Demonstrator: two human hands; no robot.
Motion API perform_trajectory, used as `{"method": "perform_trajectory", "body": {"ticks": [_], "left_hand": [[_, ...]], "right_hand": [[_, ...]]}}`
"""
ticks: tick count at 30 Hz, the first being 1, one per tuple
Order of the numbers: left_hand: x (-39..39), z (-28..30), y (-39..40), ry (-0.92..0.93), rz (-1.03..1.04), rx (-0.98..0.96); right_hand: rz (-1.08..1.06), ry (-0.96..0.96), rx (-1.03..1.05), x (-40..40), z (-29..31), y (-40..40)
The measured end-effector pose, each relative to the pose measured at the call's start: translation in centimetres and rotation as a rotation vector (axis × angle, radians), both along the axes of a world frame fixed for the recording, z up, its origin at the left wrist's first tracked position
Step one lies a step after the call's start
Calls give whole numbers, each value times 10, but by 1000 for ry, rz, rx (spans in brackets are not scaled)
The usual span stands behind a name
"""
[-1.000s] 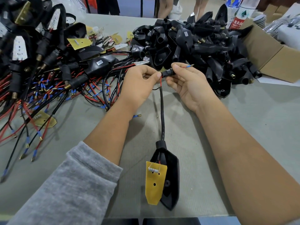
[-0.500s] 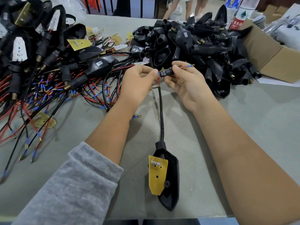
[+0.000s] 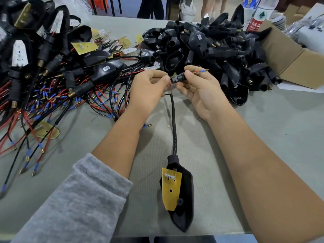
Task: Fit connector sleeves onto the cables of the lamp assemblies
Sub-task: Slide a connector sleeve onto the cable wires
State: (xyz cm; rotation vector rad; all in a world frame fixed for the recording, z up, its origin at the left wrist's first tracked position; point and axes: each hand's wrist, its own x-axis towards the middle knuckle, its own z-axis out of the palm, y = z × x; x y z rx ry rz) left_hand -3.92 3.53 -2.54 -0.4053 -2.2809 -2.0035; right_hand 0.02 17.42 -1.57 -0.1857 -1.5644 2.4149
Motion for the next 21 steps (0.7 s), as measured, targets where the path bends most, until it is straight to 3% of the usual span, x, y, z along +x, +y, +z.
{"method": "perform_trajectory", "body": {"ticks": [5,14,21], "left_hand": [[-2,-2,-2,-41,44,-5],[1,-2,-2,41,0,-65],[0,-1,0,-15,15,-3]], "right_hand": [[-32,8,-16,1,1,-1],[-15,-2,110,3,1,-4],[-50,4,22,0,0,-3]]}}
